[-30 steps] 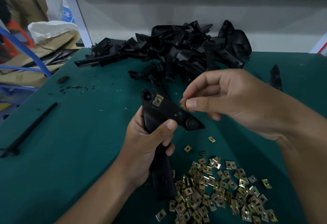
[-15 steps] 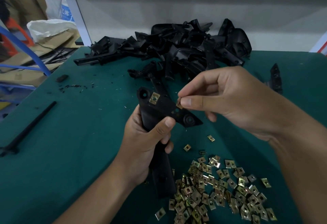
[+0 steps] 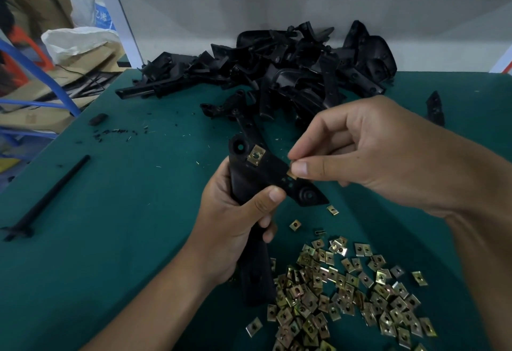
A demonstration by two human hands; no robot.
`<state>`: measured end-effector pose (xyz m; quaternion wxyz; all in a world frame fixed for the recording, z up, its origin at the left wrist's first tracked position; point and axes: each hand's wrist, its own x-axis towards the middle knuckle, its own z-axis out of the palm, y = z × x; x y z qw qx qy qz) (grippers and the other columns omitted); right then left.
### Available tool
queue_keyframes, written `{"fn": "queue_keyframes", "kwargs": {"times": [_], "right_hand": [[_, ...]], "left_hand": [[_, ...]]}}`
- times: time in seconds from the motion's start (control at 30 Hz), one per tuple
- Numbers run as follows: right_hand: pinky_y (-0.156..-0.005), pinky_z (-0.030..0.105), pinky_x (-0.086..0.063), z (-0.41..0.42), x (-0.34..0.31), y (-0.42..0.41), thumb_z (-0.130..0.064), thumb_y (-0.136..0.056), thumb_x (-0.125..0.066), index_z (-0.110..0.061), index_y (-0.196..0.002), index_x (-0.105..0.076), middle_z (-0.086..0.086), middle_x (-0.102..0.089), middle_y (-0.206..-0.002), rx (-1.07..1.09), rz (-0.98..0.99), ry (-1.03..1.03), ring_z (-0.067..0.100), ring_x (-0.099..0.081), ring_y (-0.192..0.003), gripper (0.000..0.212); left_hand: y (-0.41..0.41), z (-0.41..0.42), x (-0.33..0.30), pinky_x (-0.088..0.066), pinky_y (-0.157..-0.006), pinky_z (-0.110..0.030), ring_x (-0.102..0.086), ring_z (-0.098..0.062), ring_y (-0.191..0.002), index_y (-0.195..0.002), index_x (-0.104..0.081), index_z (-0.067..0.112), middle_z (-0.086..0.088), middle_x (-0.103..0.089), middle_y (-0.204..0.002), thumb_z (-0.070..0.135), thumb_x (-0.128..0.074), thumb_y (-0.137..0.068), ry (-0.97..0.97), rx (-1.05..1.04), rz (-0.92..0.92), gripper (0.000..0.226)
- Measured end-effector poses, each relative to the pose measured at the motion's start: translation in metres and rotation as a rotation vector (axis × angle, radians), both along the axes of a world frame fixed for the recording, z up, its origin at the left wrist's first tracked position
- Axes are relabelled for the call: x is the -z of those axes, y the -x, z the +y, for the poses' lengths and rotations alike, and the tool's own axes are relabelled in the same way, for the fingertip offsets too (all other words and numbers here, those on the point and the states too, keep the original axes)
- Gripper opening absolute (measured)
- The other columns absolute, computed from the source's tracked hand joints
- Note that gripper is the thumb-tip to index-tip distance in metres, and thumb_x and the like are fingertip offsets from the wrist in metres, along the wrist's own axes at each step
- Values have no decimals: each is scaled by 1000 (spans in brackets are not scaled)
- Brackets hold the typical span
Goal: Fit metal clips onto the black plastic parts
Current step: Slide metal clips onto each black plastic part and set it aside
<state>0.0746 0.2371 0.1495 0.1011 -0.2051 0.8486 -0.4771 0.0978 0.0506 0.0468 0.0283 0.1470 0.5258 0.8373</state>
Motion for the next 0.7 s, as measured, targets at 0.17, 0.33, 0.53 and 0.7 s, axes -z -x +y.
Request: {"fn": "queue_keyframes", "kwargs": {"times": [0.17, 0.33, 0.53, 0.7], "right_hand": [[-69, 28, -55, 0, -1, -2, -35, -77, -82, -36, -92, -73, -10, -78, -82, -5, -51, -16, 4, -73, -73, 17], [-92, 45, -54, -2, -1, -4, -40, -72, -80, -34, -102, -66, -11, -79, -85, -11, -84, -67, 6, -75, -81, 33], [-79, 32, -62, -2, 2, -1, -27, -80, -81, -28, -111, -62, -3, -79, -88, -63, -171, -21, 8, -75, -79, 36], [-73, 19, -58, 6, -1, 5, -37, -80, -77, -23, -119, -60, 0, -80, -95, -70, -268, 26, 11, -75, -86, 45]], "left_hand": [[0, 0, 2, -42, -42, -23, -44, -8, -46, -83, -64, 29, 4, -57, -68, 21, -76, -76, 12, 14, -2, 16], [1, 1, 3, -42, -42, -22, -44, -7, -46, -83, -65, 30, 6, -56, -66, 20, -75, -76, 22, 16, 15, 16], [0, 1, 4, -42, -41, -23, -44, -7, -46, -86, -63, 26, 5, -58, -67, 18, -74, -77, 6, 22, 15, 16], [-1, 2, 2, -43, -45, -25, -45, -10, -51, -91, -59, 21, 3, -54, -69, 20, -74, -81, 7, -13, -5, 18]]}}
